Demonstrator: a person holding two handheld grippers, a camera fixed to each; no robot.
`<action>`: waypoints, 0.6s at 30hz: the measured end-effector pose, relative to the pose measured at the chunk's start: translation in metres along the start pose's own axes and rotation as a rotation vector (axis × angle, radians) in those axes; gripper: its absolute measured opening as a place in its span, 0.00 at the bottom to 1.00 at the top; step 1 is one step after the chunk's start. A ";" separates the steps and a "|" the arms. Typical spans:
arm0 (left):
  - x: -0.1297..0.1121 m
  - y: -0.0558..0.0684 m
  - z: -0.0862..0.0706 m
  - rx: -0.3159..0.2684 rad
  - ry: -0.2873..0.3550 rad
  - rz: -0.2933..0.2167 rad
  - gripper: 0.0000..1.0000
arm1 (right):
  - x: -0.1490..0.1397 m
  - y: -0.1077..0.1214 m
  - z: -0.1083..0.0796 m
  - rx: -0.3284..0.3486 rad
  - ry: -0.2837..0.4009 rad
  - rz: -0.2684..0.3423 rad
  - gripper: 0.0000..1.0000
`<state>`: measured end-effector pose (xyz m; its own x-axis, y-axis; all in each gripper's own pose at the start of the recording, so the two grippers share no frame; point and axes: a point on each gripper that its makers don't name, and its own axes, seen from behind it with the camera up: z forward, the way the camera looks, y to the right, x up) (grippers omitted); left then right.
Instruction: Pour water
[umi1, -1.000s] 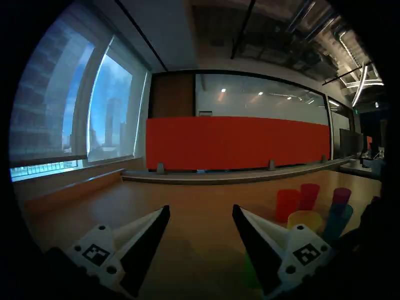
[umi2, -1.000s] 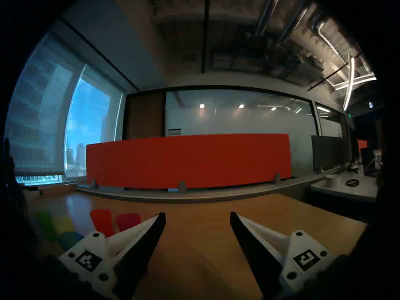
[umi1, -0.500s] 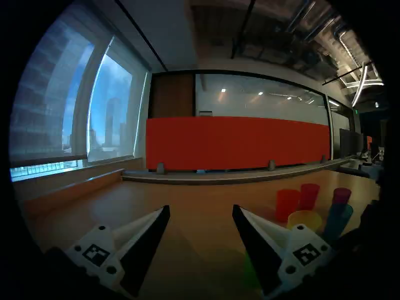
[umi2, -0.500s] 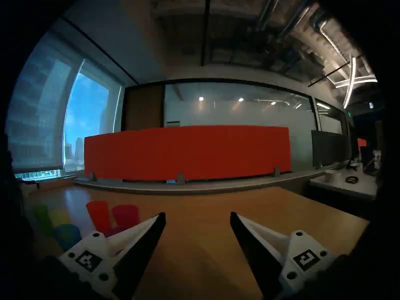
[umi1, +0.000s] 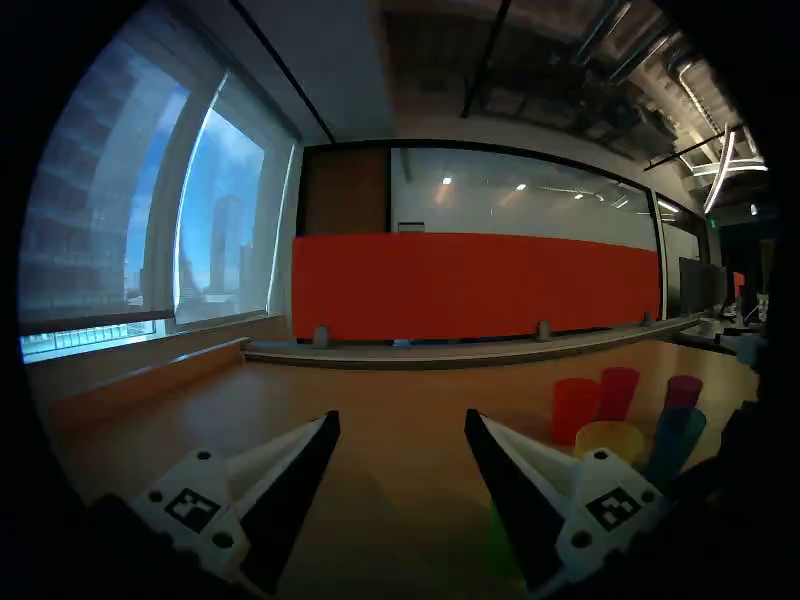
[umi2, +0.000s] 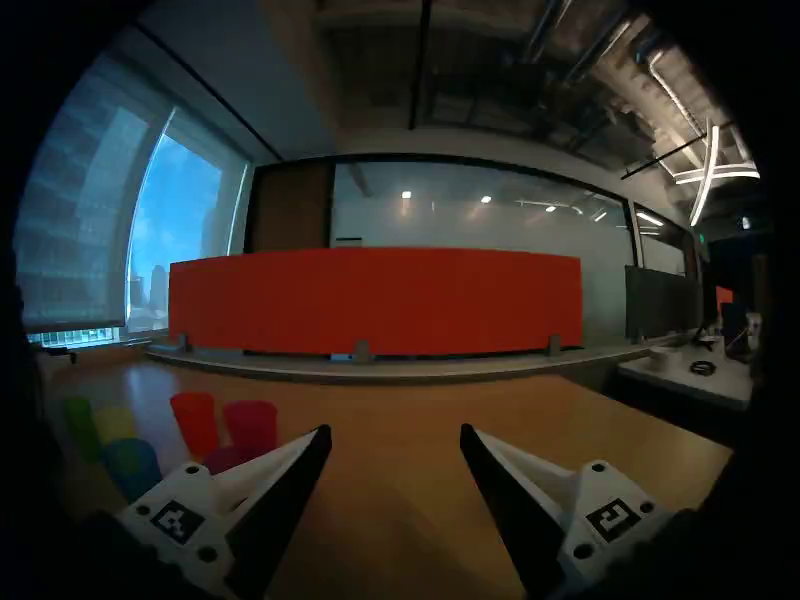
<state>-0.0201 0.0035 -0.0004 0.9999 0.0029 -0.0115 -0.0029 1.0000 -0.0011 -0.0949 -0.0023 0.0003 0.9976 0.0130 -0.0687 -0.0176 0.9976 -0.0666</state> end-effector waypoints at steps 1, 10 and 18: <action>0.000 0.000 0.000 0.000 0.000 0.000 0.93 | 0.000 0.000 0.000 0.000 0.000 0.001 0.99; 0.000 0.000 0.000 0.000 0.000 0.000 0.93 | 0.000 0.002 -0.001 -0.005 -0.001 0.002 0.99; 0.000 0.000 0.000 0.000 0.000 0.000 0.93 | -0.001 0.002 0.000 -0.005 -0.002 0.001 1.00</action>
<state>-0.0202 0.0034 -0.0007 0.9999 0.0026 -0.0115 -0.0026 1.0000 -0.0009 -0.0958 -0.0006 -0.0002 0.9977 0.0144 -0.0668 -0.0191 0.9973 -0.0714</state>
